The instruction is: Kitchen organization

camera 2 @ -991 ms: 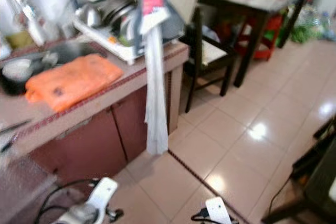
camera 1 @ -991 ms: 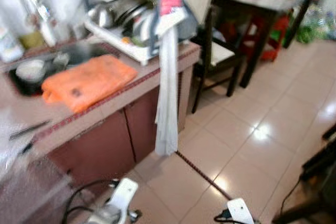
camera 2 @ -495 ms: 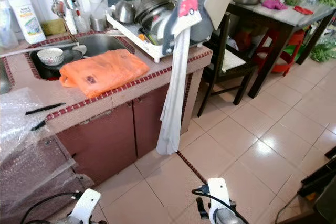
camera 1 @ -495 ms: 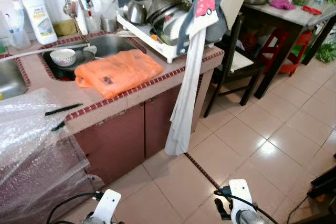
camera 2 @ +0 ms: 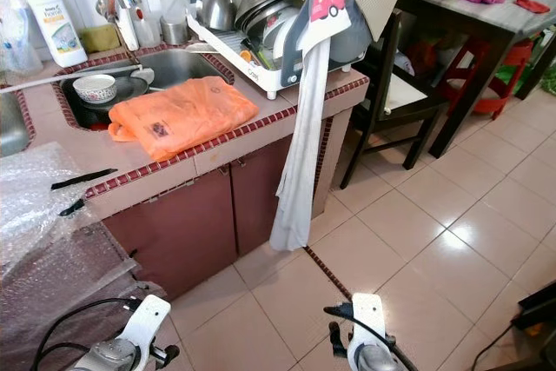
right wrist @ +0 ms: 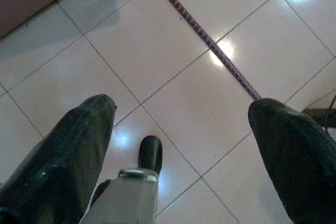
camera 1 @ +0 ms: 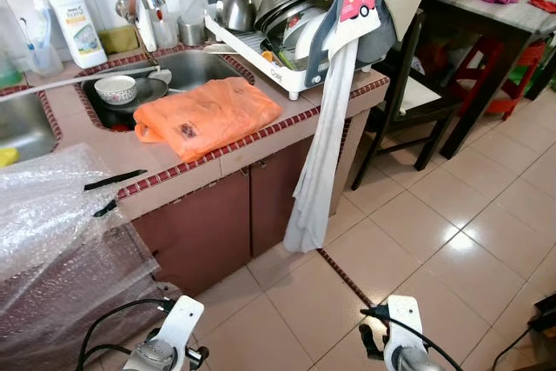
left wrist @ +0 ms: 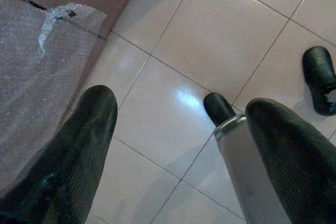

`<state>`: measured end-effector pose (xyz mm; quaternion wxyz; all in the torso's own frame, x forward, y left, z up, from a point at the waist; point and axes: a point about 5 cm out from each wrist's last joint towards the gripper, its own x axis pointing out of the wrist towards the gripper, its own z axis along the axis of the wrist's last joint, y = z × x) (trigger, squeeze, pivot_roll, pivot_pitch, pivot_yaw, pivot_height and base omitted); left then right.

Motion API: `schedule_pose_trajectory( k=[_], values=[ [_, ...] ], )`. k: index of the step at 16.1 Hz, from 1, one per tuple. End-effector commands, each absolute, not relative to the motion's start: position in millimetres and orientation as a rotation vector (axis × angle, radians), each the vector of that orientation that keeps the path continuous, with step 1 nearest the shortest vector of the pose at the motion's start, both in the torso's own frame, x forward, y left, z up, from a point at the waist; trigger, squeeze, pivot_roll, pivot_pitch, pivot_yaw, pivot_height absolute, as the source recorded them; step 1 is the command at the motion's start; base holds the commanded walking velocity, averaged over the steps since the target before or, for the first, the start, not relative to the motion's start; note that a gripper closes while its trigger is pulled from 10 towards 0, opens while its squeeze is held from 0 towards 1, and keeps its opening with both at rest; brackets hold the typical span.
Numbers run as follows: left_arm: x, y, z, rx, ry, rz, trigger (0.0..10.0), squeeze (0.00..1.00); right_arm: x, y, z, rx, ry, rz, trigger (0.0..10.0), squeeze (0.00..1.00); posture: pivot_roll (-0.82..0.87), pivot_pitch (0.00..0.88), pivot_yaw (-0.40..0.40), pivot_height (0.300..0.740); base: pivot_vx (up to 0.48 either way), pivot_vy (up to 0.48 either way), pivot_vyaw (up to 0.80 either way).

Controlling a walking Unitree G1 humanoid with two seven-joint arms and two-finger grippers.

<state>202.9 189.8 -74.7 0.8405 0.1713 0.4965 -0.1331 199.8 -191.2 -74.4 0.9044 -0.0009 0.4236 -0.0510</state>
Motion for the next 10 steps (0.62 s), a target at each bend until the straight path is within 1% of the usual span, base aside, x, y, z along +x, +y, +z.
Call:
schedule_pose_trajectory(
  k=[1,3,7,10],
  values=[
    [209.1,185.9,-71.6,0.359,1.031,-0.303,10.0,0.00,195.2,-194.0,-76.6,0.014,0.887,-0.134,10.0,0.00,-0.04,0.000,0.023,0.740,0.000,0.000,0.00],
    [211.3,184.9,-70.5,0.394,1.032,-0.334,10.0,0.00,192.4,-194.7,-77.9,0.025,0.893,-0.150,10.0,0.00,-0.05,0.000,0.033,0.740,0.000,0.000,0.00],
    [217.7,179.8,-67.2,0.396,1.020,-0.362,10.0,0.00,190.5,-195.0,-78.8,0.029,0.894,-0.157,10.0,0.00,-0.07,0.000,0.043,0.740,0.000,0.000,0.00],
    [217.3,178.0,-67.5,0.396,1.019,-0.376,10.0,0.00,187.9,-196.3,-79.8,0.017,0.900,-0.156,10.0,0.00,-0.07,0.000,0.042,0.740,0.000,-0.242,0.00]
  ],
)
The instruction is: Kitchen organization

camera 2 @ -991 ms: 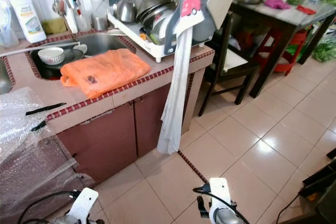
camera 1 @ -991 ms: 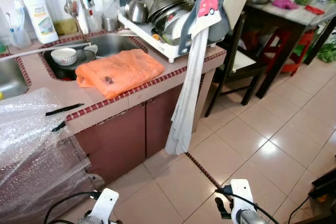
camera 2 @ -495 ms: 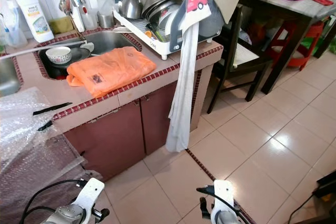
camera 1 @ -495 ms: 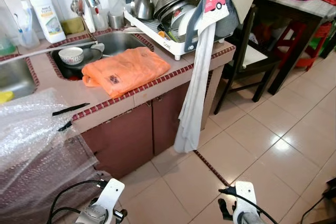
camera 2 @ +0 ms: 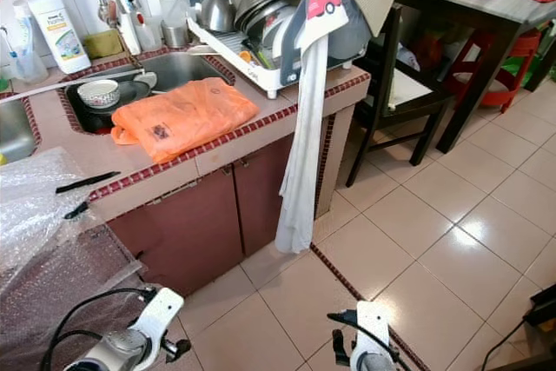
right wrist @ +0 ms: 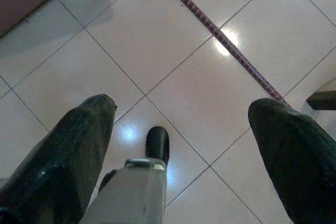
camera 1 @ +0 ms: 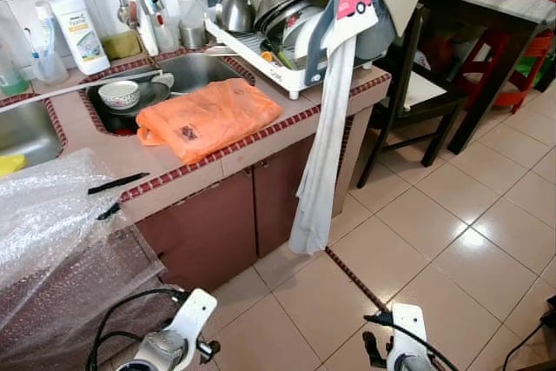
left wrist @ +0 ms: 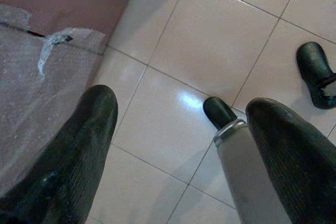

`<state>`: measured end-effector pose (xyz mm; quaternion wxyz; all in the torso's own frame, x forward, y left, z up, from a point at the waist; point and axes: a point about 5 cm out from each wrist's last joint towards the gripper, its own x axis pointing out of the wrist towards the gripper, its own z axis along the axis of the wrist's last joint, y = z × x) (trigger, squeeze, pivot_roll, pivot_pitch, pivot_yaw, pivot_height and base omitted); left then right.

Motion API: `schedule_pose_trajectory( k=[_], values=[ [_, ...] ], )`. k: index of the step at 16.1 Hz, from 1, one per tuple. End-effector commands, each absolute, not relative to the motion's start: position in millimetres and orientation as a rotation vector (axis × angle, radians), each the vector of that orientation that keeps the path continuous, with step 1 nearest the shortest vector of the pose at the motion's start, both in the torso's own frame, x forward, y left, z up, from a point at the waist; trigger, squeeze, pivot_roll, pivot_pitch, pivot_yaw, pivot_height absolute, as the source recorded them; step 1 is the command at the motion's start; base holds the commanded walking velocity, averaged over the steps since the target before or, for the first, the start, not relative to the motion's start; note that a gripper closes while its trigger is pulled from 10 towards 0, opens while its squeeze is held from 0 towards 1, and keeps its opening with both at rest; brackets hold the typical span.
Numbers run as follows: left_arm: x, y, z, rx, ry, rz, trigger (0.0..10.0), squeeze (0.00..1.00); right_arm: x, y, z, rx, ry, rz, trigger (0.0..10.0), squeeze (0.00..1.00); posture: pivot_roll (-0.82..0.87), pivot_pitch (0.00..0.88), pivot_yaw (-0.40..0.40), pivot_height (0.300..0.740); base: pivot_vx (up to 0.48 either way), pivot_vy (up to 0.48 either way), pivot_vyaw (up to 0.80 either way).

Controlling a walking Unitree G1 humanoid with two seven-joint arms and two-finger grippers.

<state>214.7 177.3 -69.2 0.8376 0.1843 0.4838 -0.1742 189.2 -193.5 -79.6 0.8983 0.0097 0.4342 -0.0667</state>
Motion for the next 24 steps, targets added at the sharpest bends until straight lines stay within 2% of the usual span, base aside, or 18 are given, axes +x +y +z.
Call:
schedule_pose_trajectory(
  k=[1,9,16,19,21,24],
  values=[
    [216,180,-68,0.397,1.023,-0.377,10.0,0.00,186,-197,-81,0.010,0.906,-0.153,10.0,0.00,-0.07,0.000,0.040,0.740,0.000,-0.296,0.00],
    [215,178,-69,0.406,1.033,-0.381,10.0,0.00,179,-195,-84,-0.007,0.925,-0.133,10.0,0.00,-0.07,0.000,0.037,0.740,0.000,-0.396,0.00],
    [215,174,-70,0.405,1.032,-0.376,10.0,0.00,178,-195,-85,-0.020,0.928,-0.128,10.0,0.00,-0.08,0.000,0.037,0.740,0.000,-0.035,0.00],
    [216,182,-68,0.425,1.051,-0.314,10.0,0.00,175,-196,-86,-0.018,0.932,-0.132,10.0,0.00,-0.08,0.000,0.038,0.740,0.000,0.000,0.00],
    [206,189,-74,0.428,1.105,-0.261,10.0,0.00,178,-196,-84,0.001,0.914,-0.139,10.0,0.00,-0.08,0.000,0.036,0.740,0.000,0.000,0.00],
    [202,190,-76,0.380,1.134,-0.219,10.0,0.00,182,-194,-83,-0.005,0.915,-0.116,10.0,0.00,-0.07,0.000,0.028,0.740,0.000,0.000,0.00]
  ],
)
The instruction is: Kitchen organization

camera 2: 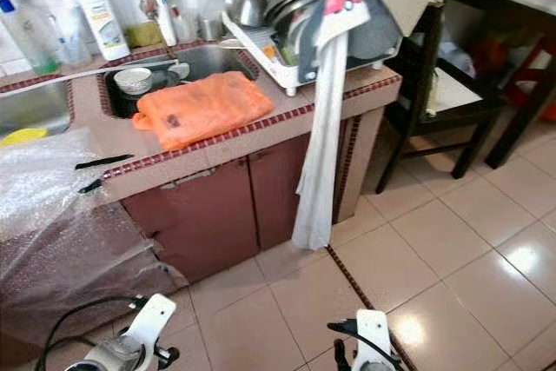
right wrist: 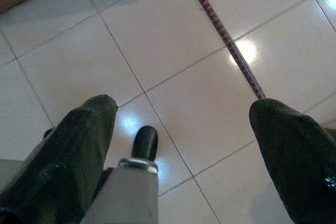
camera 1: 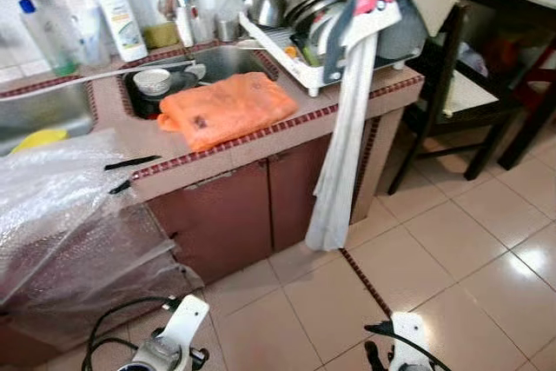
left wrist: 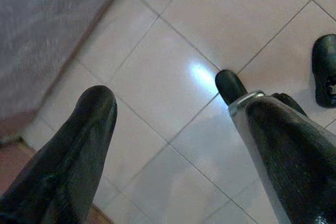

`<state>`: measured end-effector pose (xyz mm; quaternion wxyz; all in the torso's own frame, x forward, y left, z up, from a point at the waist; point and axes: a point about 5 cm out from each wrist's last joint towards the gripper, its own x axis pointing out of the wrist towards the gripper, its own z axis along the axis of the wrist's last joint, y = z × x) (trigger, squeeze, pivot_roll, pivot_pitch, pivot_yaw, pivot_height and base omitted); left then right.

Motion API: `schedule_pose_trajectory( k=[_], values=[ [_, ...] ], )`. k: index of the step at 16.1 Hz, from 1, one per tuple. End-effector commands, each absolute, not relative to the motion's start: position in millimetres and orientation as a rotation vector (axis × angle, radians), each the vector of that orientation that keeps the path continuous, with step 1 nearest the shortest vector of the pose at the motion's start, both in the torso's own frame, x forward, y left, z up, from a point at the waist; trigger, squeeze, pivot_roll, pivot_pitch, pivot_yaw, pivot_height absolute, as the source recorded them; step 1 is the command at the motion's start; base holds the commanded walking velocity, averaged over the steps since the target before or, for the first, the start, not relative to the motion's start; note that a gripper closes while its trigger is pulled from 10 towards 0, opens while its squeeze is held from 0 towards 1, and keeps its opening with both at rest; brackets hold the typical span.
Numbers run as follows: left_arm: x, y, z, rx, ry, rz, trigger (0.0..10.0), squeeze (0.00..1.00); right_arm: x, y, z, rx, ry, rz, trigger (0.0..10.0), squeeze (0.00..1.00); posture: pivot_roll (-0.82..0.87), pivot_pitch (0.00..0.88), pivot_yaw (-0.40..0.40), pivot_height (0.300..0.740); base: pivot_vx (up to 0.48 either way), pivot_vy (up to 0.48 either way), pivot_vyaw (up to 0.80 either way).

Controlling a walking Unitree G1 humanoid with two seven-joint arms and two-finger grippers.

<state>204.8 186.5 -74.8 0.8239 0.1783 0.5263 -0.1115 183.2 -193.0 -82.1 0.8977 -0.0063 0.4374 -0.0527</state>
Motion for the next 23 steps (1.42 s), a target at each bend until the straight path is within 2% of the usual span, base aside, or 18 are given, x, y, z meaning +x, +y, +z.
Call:
schedule_pose_trajectory(
  k=[1,5,12,23],
  values=[
    [201,190,-76,0.350,1.142,-0.190,10.0,0.00,183,-193,-83,-0.011,0.915,-0.105,10.0,0.00,-0.06,0.000,0.020,0.740,0.000,0.000,0.00],
    [200,189,-77,0.248,1.158,-0.107,10.0,0.00,183,-189,-83,-0.045,0.930,-0.059,10.0,0.00,-0.03,0.000,-0.001,0.740,0.000,0.000,0.00],
    [208,186,-73,0.294,1.144,-0.156,10.0,0.00,185,-191,-82,0.009,0.928,-0.118,10.0,0.00,-0.03,0.000,0.012,0.740,0.000,0.000,0.00],
    [209,185,-72,0.314,1.140,-0.168,10.0,0.00,175,-192,-87,0.015,0.952,-0.135,10.0,0.00,-0.05,0.000,0.033,0.740,0.000,0.000,-0.69]
  ],
)
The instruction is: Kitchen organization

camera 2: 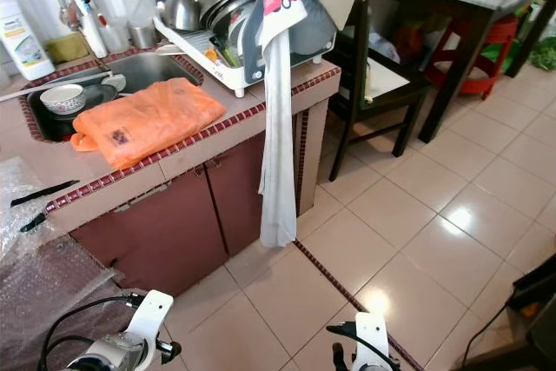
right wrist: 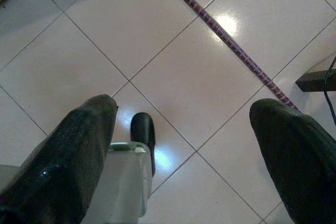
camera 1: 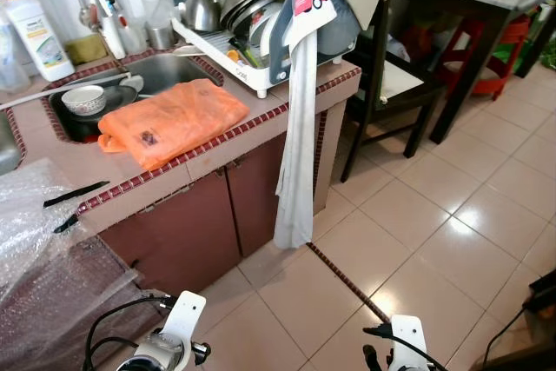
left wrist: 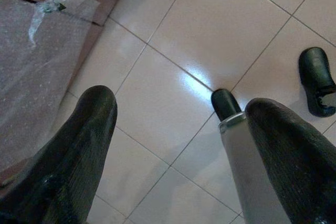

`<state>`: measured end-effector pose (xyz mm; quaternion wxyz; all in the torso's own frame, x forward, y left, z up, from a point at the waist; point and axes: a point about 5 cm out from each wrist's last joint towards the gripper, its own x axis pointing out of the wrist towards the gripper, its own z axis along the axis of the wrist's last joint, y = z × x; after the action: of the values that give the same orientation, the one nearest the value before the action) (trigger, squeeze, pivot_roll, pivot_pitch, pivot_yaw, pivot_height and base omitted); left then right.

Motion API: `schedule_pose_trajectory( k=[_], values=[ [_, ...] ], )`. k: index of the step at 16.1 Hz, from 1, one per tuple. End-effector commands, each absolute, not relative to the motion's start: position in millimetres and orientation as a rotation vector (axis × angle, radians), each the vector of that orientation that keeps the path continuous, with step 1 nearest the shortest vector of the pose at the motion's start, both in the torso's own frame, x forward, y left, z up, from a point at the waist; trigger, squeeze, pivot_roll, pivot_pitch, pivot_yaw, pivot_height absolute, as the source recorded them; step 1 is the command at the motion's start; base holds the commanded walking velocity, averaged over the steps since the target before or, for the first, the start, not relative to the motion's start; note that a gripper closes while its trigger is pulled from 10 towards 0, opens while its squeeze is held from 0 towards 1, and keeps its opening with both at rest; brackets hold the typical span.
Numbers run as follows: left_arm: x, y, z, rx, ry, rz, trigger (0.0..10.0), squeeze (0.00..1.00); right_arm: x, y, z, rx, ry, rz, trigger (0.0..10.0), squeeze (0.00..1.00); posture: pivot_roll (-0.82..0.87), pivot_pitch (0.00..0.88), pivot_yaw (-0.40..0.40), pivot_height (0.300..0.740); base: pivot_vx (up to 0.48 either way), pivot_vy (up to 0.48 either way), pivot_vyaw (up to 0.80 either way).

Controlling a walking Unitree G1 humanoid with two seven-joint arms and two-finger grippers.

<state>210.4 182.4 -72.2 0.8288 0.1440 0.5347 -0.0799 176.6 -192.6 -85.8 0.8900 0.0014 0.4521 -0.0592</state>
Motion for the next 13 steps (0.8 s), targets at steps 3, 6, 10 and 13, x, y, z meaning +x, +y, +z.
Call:
schedule_pose_trajectory(
  k=[3,6,10,13],
  values=[
    [213,184,-71,0.331,1.109,-0.181,10.0,0.00,176,-192,-86,0.011,0.946,-0.134,10.0,0.00,-0.05,0.000,0.032,0.740,0.000,0.000,-0.53],
    [214,180,-71,0.338,1.095,-0.208,10.0,0.00,177,-191,-86,-0.002,0.948,-0.123,10.0,0.00,-0.05,0.000,0.030,0.740,0.000,0.000,0.00],
    [208,173,-74,0.327,1.102,-0.240,10.0,0.00,175,-190,-87,-0.011,0.950,-0.118,10.0,0.00,-0.05,0.000,0.032,0.740,0.000,-0.104,0.00],
    [208,174,-75,0.321,1.105,-0.241,10.0,0.00,175,-191,-87,-0.014,0.952,-0.118,10.0,0.00,-0.06,0.000,0.033,0.740,0.000,-0.441,0.00]
  ],
)
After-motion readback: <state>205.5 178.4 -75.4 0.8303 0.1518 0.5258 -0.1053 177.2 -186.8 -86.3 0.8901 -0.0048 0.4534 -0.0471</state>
